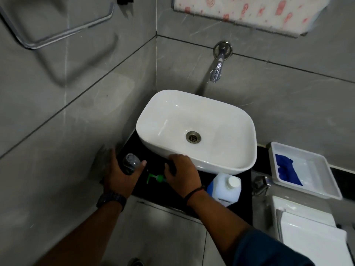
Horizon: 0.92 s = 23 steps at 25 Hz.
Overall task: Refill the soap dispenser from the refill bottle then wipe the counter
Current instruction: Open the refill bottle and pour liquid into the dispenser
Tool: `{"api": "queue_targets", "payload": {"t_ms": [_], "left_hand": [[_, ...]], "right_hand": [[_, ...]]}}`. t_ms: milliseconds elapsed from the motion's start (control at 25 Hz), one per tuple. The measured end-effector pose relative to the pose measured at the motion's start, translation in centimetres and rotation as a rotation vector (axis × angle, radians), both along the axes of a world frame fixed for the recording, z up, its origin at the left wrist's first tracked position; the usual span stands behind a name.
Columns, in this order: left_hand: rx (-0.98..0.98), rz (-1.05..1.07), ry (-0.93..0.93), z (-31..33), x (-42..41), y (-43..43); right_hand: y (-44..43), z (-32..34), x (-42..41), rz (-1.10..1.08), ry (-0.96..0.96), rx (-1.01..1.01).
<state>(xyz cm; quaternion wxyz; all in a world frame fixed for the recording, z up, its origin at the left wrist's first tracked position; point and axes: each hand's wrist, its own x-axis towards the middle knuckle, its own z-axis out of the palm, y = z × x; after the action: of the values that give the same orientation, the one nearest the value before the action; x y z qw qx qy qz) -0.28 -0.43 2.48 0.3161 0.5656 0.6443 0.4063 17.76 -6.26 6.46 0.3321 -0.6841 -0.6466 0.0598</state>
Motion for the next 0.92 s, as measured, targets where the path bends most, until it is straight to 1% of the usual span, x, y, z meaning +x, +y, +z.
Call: {"api": "queue_targets", "payload": {"t_ms": [80, 120, 200, 280, 320, 360, 440, 520, 600, 680, 840, 920], "left_hand": [[0.122, 0.012, 0.079, 2.7, 1.4, -0.6], [0.201, -0.002, 0.135, 4.1, 2.4, -0.9], [0.341, -0.046, 0.219, 6.6, 5.1, -2.0], [0.449, -0.106, 0.214, 8.0, 8.0, -3.4], [0.480, -0.160, 0.194, 8.3, 9.5, -4.5], [0.459, -0.240, 0.181, 8.5, 11.1, -5.5], [0.281, -0.467, 0.195, 8.7, 13.7, -6.9], [0.114, -0.680, 0.238, 8.4, 15.9, -7.5], [0.081, -0.811, 0.301, 7.9, 17.4, -7.8], [0.107, -0.881, 0.342, 7.2, 18.3, -7.8], [0.107, -0.961, 0.316, 6.4, 19.1, -7.9], [0.126, -0.966, 0.288, 6.2, 19.4, -8.1]], "right_hand": [[-1.0, 3.5, 1.9, -0.056, 0.054, 0.227], [-1.7, 5.2, 3.1, -0.105, 0.114, 0.319], [-3.5, 7.9, 6.4, -0.219, 0.291, 0.411], [-6.0, 8.4, 10.0, -0.318, 0.429, 0.422], [-7.7, 8.0, 11.8, -0.368, 0.443, 0.394], [-9.5, 7.1, 13.5, -0.410, 0.433, 0.341], [-12.5, 4.5, 16.1, -0.421, 0.434, 0.148], [-14.4, 1.7, 17.3, -0.324, 0.482, -0.133], [-14.9, -0.4, 17.0, -0.205, 0.506, -0.340], [-14.5, -1.8, 16.1, -0.167, 0.545, -0.395], [-12.8, -3.2, 15.0, -0.177, 0.557, -0.341], [-12.3, -3.6, 14.9, -0.192, 0.565, -0.314]]}}
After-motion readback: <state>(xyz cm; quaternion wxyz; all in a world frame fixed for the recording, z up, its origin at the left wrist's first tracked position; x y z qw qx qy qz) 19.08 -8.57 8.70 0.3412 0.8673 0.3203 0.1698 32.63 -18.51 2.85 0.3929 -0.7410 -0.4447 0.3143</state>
